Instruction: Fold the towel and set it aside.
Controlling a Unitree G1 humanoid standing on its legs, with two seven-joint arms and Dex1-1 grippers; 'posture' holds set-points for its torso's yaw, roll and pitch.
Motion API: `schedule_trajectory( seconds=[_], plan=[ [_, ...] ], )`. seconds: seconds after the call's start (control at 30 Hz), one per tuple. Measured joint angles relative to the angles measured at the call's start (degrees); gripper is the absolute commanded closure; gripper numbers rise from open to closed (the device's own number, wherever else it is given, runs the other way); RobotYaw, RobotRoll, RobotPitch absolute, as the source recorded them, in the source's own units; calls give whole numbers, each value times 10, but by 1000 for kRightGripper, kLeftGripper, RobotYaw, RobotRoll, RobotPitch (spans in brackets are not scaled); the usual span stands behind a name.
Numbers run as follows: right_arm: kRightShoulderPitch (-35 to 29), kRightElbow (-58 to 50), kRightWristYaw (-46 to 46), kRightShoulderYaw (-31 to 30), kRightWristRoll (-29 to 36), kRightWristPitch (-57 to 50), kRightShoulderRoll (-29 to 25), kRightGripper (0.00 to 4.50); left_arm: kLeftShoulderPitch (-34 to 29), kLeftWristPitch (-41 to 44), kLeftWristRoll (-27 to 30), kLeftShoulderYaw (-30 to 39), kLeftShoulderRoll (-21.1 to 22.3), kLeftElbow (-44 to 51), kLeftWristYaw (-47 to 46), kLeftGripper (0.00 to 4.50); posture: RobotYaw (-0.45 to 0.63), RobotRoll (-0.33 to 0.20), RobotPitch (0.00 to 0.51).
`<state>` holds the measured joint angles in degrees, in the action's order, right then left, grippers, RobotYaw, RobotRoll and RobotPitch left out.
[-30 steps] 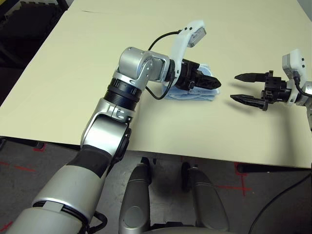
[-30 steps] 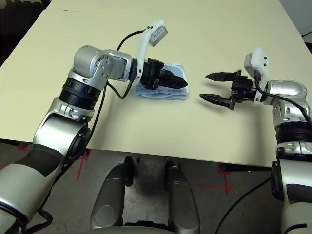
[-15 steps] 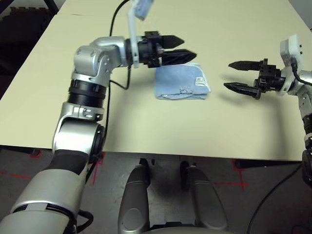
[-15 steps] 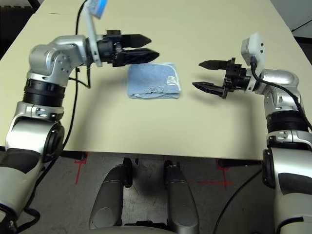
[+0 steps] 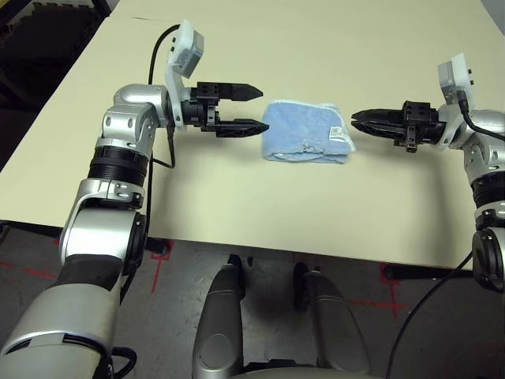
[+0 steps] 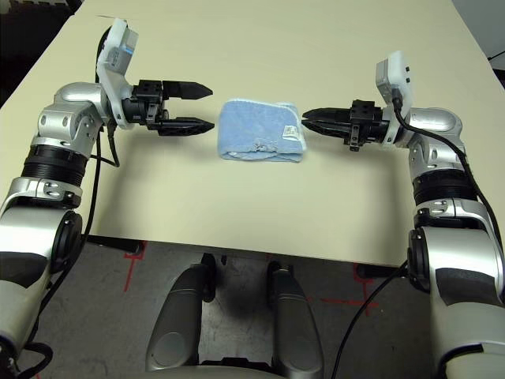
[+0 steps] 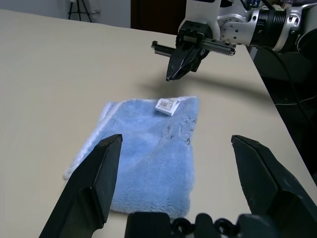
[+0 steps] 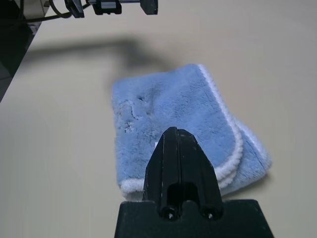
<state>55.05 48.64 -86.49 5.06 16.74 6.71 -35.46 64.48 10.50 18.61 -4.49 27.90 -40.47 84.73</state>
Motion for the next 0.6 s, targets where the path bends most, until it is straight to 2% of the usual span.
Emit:
schedule_trajectory(
  seconds=[0.1, 0.4, 0.6],
  plan=[
    [0, 0, -2, 0, -1, -1, 1, 4500, 0, -10, -1, 5, -7, -11, -2, 976, 65, 0, 260],
    [2, -10, -3, 0, -1, -7, 3, 4500, -9, -74, -7, 12, -13, -14, 15, 4473, 58, 0, 255],
    [2, -32, 7, 0, 4, -34, 34, 4500, -9, -113, -19, 12, -34, -41, 11, 4473, 69, 0, 255]
  ],
)
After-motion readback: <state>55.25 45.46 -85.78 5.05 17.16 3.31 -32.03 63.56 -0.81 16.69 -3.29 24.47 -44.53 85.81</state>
